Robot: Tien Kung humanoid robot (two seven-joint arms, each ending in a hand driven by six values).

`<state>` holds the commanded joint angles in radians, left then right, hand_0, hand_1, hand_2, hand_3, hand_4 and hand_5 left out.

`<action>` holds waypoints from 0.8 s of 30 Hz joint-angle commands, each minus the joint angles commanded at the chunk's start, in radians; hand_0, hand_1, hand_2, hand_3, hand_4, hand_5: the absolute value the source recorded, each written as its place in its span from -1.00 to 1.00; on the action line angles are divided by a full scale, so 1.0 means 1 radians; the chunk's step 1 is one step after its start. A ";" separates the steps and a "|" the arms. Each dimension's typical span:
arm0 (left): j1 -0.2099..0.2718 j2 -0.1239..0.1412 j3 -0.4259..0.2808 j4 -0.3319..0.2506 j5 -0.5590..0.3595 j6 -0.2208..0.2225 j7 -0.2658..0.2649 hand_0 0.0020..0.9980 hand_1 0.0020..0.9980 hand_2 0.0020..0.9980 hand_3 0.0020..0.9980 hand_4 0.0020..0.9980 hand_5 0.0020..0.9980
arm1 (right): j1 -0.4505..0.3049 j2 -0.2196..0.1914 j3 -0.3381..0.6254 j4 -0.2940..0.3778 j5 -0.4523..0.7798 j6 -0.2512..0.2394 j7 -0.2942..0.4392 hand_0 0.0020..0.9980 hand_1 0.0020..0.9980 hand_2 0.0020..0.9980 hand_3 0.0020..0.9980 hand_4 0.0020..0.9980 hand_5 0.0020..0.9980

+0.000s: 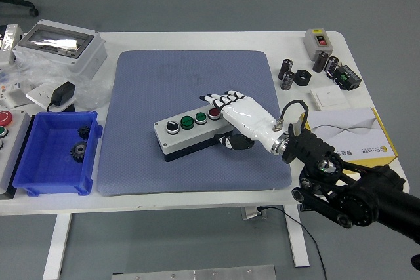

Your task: Pick up the button,place it on the desk,press the button,press the button

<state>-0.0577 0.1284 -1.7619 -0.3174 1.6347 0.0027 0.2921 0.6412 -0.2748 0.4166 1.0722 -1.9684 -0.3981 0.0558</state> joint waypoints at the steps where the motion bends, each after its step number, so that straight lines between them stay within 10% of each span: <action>1: 0.000 0.000 0.000 0.000 0.000 -0.001 -0.001 0.19 -0.01 -0.02 0.25 -0.67 -1.00 | 0.000 -0.004 -0.001 0.002 0.007 0.001 0.000 0.90 0.83 0.92 1.00 0.05 -1.00; 15: -0.001 0.002 -0.002 0.001 0.001 -0.010 -0.008 0.17 -0.01 -0.03 0.24 -0.71 -1.00 | 0.027 -0.043 -0.023 0.015 0.031 0.075 0.001 0.89 0.83 0.93 1.00 0.08 -1.00; 24: -0.003 0.005 -0.007 0.000 0.003 -0.024 -0.011 0.15 -0.02 -0.03 0.24 -0.74 -1.00 | 0.102 -0.075 -0.047 0.038 0.014 0.216 -0.016 0.90 0.83 0.95 1.00 0.10 -1.00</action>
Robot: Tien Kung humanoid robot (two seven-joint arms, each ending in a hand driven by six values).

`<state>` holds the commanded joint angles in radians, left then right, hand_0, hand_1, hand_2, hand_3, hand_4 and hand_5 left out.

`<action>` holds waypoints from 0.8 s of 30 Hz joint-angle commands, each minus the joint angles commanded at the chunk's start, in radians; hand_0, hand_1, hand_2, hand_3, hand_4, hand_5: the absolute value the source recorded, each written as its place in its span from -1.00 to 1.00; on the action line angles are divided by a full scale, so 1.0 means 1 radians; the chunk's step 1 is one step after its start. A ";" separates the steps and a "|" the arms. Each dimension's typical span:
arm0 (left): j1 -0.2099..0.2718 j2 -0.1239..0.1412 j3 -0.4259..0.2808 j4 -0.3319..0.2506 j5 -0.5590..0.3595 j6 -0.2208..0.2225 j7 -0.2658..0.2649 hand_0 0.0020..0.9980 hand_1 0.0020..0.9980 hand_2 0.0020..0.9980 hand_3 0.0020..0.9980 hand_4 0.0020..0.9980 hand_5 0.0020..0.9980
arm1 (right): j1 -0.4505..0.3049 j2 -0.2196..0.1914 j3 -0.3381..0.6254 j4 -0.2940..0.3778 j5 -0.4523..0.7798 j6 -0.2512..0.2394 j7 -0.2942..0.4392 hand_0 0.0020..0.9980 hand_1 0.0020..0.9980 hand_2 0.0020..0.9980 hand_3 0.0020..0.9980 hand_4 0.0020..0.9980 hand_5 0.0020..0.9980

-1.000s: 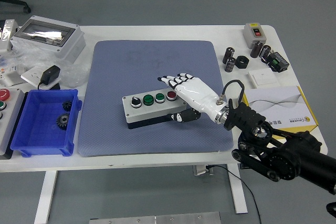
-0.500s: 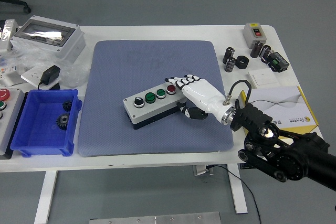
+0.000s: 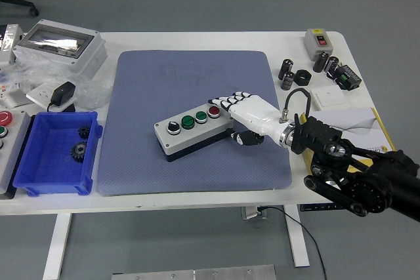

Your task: Pick up the button,place it on the desk,press the button,press the button

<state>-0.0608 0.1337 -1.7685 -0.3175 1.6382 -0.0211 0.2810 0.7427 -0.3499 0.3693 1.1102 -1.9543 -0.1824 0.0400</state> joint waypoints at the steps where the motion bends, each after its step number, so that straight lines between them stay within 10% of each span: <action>1: 0.000 0.000 0.000 0.000 0.000 -0.001 0.000 0.13 -0.03 -0.04 0.24 -0.78 -1.00 | 0.008 -0.004 -0.004 0.004 0.001 0.015 -0.002 0.94 0.88 1.00 1.00 0.05 -1.00; 9: 0.003 0.006 0.001 -0.002 -0.005 -0.017 0.000 0.11 -0.04 -0.05 0.25 -0.82 -1.00 | 0.117 -0.032 -0.060 0.048 0.031 0.144 -0.031 1.00 1.00 1.00 1.00 -0.21 -1.00; 24: 0.004 0.015 0.001 -0.001 -0.002 -0.030 0.000 0.01 -0.10 -0.11 0.34 -1.00 -1.00 | 0.204 0.015 -0.171 0.018 0.085 0.195 -0.045 1.00 1.00 1.00 1.00 -0.36 -1.00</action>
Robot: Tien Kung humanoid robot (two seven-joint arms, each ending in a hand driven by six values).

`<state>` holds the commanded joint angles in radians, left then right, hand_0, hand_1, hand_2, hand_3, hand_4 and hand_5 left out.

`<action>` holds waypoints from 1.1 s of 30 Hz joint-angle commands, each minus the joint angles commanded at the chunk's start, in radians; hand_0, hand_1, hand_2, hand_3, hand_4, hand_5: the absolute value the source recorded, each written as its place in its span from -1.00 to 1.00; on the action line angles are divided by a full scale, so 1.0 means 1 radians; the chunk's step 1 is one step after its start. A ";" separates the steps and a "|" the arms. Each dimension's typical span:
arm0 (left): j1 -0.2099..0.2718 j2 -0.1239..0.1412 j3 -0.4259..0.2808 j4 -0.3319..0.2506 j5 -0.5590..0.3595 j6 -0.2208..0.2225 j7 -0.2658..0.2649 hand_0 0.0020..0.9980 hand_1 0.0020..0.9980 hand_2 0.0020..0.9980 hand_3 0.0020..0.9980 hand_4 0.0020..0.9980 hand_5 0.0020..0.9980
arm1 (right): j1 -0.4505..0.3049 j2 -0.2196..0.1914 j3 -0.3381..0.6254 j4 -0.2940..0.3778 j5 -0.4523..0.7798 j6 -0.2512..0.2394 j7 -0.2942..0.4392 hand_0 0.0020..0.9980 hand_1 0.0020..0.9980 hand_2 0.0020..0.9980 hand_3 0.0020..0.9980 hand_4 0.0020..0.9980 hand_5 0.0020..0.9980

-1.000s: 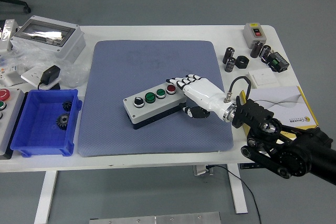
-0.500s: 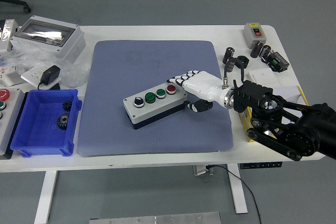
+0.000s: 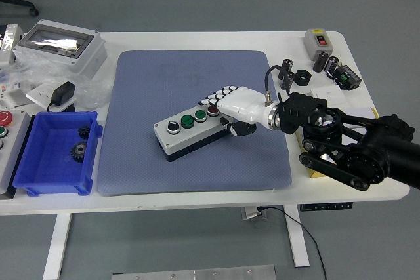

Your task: Pick up the button,place it on the desk,press the button,press the button

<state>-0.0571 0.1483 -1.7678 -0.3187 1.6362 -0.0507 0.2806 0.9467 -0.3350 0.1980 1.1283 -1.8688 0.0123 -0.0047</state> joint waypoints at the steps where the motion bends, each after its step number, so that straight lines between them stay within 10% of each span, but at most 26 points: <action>1: 0.000 0.001 0.000 0.000 0.001 -0.002 0.000 0.00 -0.11 -0.11 0.38 -1.00 -1.00 | 0.007 0.002 -0.008 0.000 0.003 0.008 -0.001 1.00 1.00 1.00 1.00 -0.39 -1.00; 18: -0.001 0.009 0.005 0.006 0.003 -0.029 -0.001 -0.07 -0.14 -0.13 0.55 -1.00 -1.00 | 0.104 -0.011 -0.055 0.026 0.108 0.085 -0.007 1.00 1.00 1.00 1.00 -0.48 -1.00; 19: -0.001 0.009 0.006 0.006 0.003 -0.030 0.000 -0.09 -0.13 -0.11 0.55 -1.00 -1.00 | 0.108 -0.013 -0.049 0.030 0.121 0.092 -0.007 1.00 1.00 1.00 1.00 -0.82 -1.00; 33: -0.002 0.008 0.004 0.005 0.007 -0.038 0.008 -0.09 -0.09 -0.06 0.55 -1.00 -1.00 | 0.118 0.011 0.100 0.027 0.325 0.160 -0.041 1.00 1.00 1.00 1.00 -1.00 -1.00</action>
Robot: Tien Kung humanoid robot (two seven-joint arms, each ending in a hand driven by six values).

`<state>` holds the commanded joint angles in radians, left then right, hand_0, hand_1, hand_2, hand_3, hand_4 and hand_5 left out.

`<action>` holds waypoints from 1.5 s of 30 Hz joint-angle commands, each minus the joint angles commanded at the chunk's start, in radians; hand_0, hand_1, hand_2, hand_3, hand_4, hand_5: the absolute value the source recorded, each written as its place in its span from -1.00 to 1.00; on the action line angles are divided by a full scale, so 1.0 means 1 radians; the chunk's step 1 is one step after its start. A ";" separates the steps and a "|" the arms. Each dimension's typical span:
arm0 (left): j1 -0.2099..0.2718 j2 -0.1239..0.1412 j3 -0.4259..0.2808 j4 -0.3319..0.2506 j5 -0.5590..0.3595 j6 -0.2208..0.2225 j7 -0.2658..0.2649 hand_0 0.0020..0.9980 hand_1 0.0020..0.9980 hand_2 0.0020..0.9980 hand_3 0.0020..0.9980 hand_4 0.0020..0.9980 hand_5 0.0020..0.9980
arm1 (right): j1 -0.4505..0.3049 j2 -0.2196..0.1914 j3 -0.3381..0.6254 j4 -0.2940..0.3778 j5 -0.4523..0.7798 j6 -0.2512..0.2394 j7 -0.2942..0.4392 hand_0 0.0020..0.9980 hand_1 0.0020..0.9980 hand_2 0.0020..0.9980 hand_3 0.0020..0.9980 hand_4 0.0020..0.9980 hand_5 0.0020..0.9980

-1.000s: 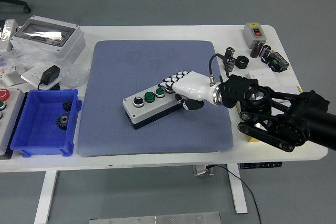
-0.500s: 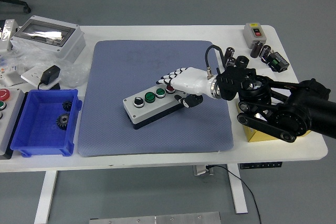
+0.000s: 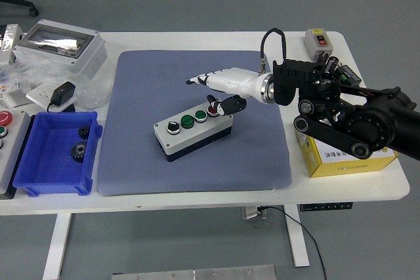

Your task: Pick up the button,place it on the desk,press the button,press the button

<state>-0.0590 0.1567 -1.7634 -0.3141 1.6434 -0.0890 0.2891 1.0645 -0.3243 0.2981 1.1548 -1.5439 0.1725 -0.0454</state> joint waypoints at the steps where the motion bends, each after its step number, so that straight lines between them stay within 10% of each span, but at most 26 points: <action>1: 0.000 0.000 -0.001 0.000 0.001 -0.001 0.000 -0.09 -0.09 -0.06 0.55 -1.00 -1.00 | -0.004 0.007 0.013 -0.006 0.007 -0.004 -0.001 1.00 1.00 1.00 1.00 -1.00 -1.00; 3: 0.000 -0.001 -0.002 0.000 0.004 -0.002 0.001 -0.09 -0.09 -0.06 0.55 -1.00 -1.00 | -0.011 0.026 0.043 -0.022 0.023 -0.012 -0.003 1.00 1.00 1.00 1.00 -1.00 -1.00; 4: 0.000 -0.002 -0.003 0.000 0.006 -0.002 0.001 -0.07 -0.06 -0.04 0.55 -1.00 -1.00 | -0.014 0.036 0.057 -0.032 0.030 -0.017 -0.005 1.00 0.98 0.99 1.00 -0.38 -0.39; 9: 0.000 -0.003 -0.007 -0.001 0.013 -0.005 0.002 -0.07 -0.06 -0.04 0.55 -1.00 -1.00 | -0.027 0.096 0.115 -0.110 0.092 -0.015 -0.031 1.00 0.98 0.99 1.00 -0.38 -0.39; 10: -0.001 -0.004 -0.008 -0.001 0.015 -0.005 0.002 -0.07 -0.06 -0.03 0.55 -1.00 -1.00 | -0.029 0.112 0.121 -0.131 0.108 -0.011 -0.039 1.00 0.85 0.81 0.95 0.68 1.00; 26: -0.007 -0.009 -0.012 -0.001 0.021 -0.008 -0.003 -0.05 -0.04 -0.02 0.55 -1.00 -1.00 | -0.069 0.217 0.086 -0.311 0.189 0.010 -0.066 1.00 0.75 0.66 0.72 0.89 1.00; 45: 0.000 -0.014 -0.005 0.003 0.005 0.003 -0.012 -0.03 -0.02 -0.01 0.55 -1.00 -1.00 | -0.126 0.086 0.057 -0.206 0.209 -0.004 -0.074 1.00 0.71 0.63 0.71 0.89 1.00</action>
<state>-0.0589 0.1423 -1.7682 -0.3113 1.6486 -0.0861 0.2771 0.9382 -0.2381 0.3546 0.9487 -1.3353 0.1688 -0.1190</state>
